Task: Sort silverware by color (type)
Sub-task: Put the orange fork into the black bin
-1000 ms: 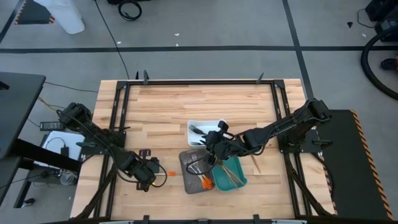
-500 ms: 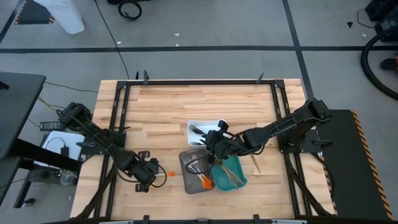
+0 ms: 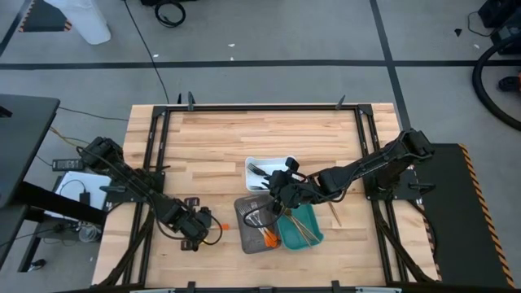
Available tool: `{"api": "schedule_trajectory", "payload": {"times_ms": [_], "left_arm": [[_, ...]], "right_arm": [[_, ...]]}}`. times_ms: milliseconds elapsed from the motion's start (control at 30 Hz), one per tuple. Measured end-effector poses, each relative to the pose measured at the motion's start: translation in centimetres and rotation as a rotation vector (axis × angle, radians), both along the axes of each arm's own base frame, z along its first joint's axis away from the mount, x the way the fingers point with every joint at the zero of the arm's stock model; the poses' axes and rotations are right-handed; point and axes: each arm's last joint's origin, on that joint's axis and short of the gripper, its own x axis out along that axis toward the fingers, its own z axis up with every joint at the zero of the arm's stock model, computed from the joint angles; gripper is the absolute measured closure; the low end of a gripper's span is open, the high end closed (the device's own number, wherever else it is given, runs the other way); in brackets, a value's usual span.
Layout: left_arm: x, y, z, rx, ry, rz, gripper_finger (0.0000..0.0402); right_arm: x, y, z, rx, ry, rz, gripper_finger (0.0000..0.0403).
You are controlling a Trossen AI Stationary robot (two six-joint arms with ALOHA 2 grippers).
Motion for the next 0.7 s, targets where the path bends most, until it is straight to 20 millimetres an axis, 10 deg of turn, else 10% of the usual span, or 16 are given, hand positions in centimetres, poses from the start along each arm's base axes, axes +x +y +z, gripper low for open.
{"api": "schedule_trajectory", "payload": {"times_ms": [267,700], "left_arm": [[0.1,-0.1,0.2,0.024,0.012,-0.074,0.0384],[2.4,-0.8,6.3,0.378,-0.116,-0.232,0.0386]], "right_arm": [[0.0,0.0,0.0,0.005,-0.002,-0.004,0.0317],[-0.5,0.5,-0.4,0.044,0.020,-0.025,0.0317]]}}
